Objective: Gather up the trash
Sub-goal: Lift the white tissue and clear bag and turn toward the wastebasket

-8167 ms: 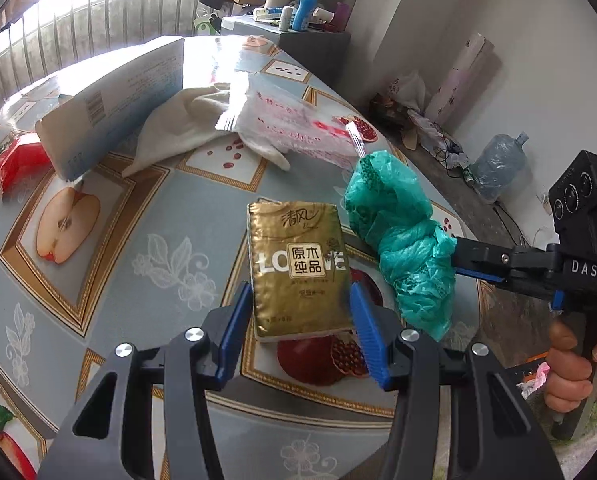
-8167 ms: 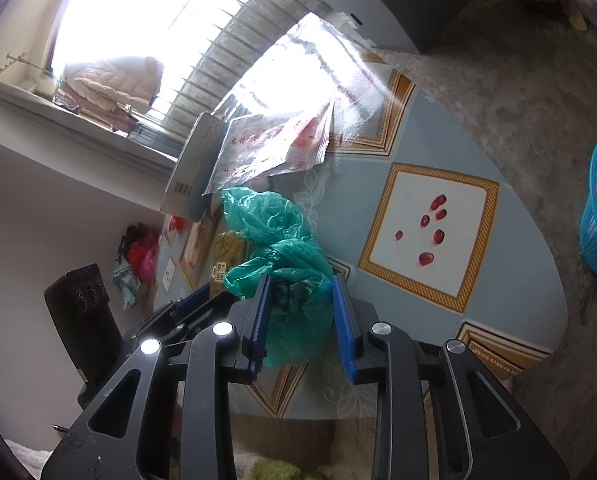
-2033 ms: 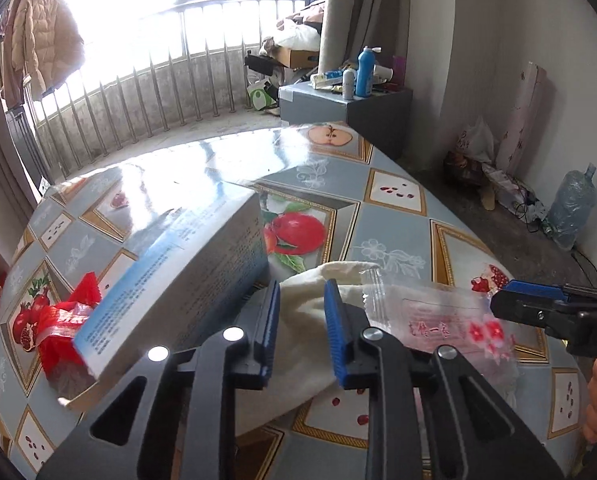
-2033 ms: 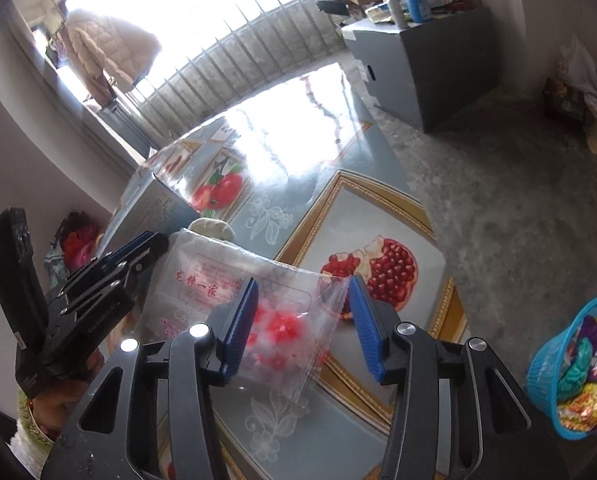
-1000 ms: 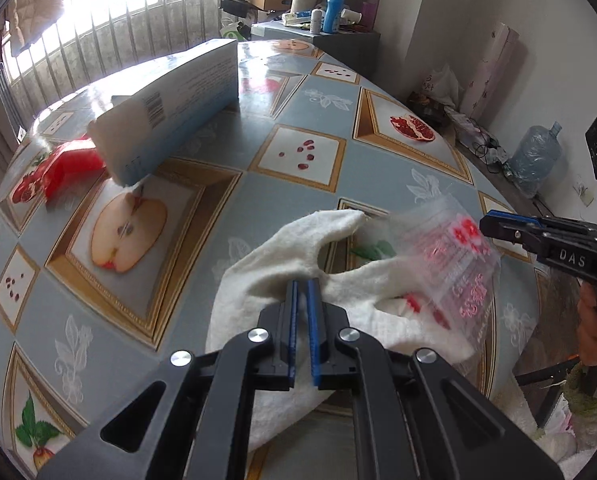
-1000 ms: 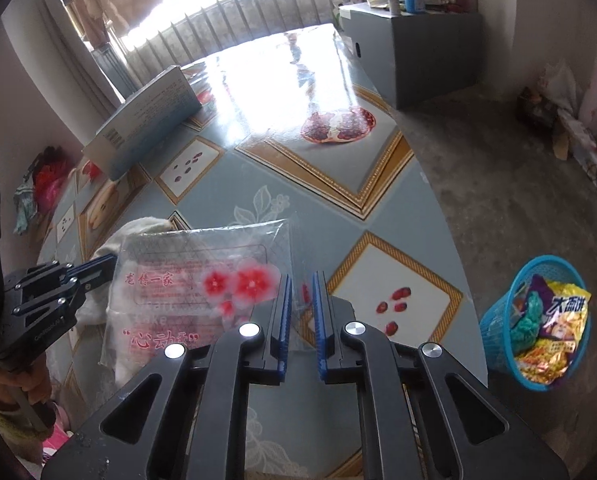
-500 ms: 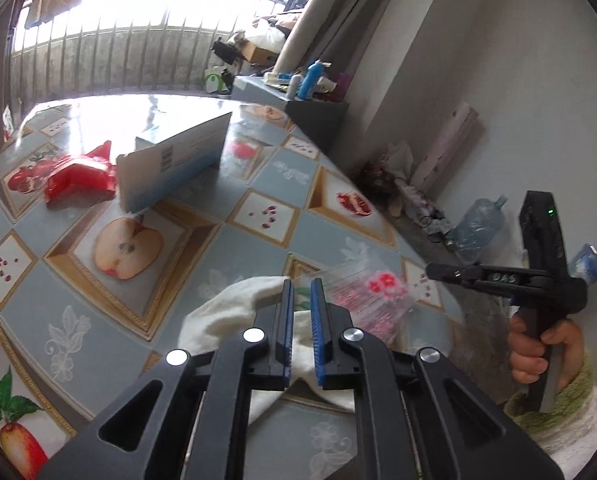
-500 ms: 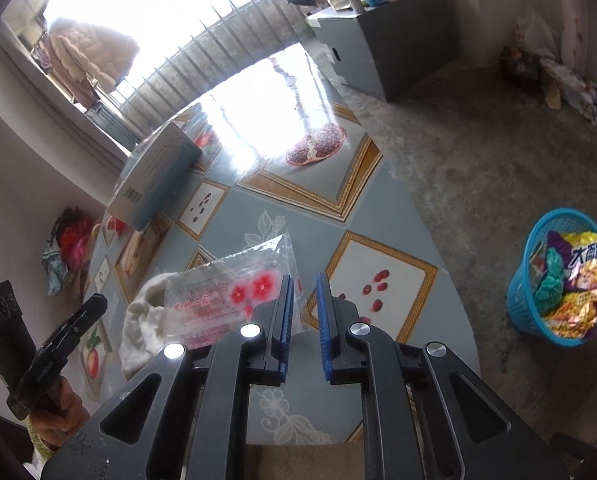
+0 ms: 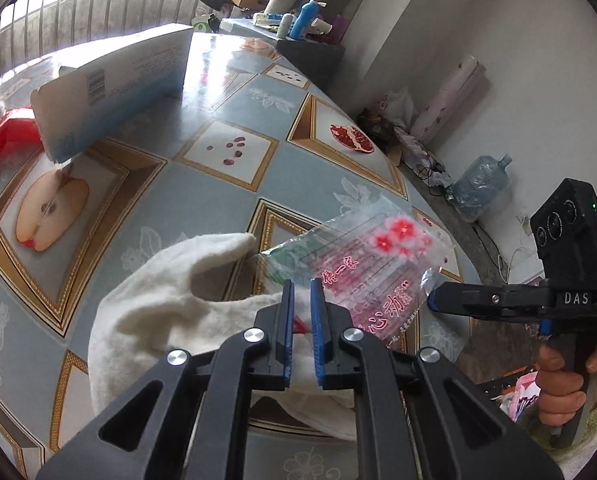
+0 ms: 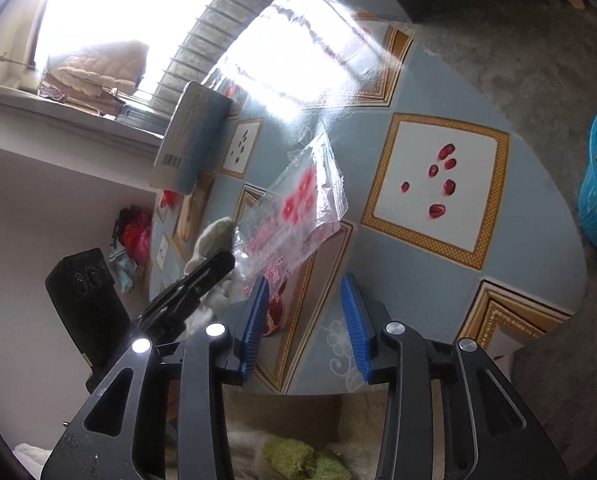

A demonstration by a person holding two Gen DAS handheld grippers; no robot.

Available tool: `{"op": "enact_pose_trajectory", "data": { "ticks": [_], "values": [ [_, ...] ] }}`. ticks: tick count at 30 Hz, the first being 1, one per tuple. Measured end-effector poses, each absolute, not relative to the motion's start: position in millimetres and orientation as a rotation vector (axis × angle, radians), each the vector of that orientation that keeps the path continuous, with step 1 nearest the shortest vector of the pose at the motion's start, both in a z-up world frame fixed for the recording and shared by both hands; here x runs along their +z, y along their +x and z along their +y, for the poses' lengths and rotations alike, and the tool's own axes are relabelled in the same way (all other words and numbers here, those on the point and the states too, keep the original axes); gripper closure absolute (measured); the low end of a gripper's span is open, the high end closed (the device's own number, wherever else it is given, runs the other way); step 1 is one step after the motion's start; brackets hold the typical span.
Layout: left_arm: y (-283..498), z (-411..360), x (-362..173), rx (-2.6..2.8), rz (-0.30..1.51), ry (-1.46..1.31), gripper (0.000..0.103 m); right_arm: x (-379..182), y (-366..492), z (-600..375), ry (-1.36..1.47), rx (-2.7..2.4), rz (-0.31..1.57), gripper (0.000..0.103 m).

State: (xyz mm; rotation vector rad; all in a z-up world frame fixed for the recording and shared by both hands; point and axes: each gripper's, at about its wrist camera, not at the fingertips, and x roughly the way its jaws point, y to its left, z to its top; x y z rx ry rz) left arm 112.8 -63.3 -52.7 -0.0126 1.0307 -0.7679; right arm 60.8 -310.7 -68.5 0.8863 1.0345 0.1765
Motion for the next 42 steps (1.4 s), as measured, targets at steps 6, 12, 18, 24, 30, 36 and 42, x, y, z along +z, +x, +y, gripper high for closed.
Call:
{"op": "enact_pose_trajectory", "data": {
  "ticks": [6,12,18,24,30,36,42],
  "values": [
    [113,-60,-55,-0.771,1.038,-0.021,0.095,-73,68,-313,0.938,0.195,0.997,0.072],
    [105,-59,-49,-0.767,0.978,0.009,0.095,-85,71,-316,0.996,0.177,0.973,0.101],
    [94,-45,-33,-0.819,0.898,-0.013,0.095,-75,63,-330,0.971,0.122,0.905,0.103],
    [78,-47,-34,-0.824,0.910,0.110,0.080,-75,54,-345,0.979,0.083,0.867,0.103],
    [63,-60,-37,-0.801,0.897,0.241,0.060,-78,49,-352,0.995,0.070,0.857,0.103],
    [52,-78,-50,-0.744,0.851,0.414,0.056,-83,44,-355,1.016,0.072,0.849,0.103],
    [62,-74,-52,-0.705,0.881,0.366,0.069,-86,39,-359,1.036,0.083,0.836,0.103]
  ]
}}
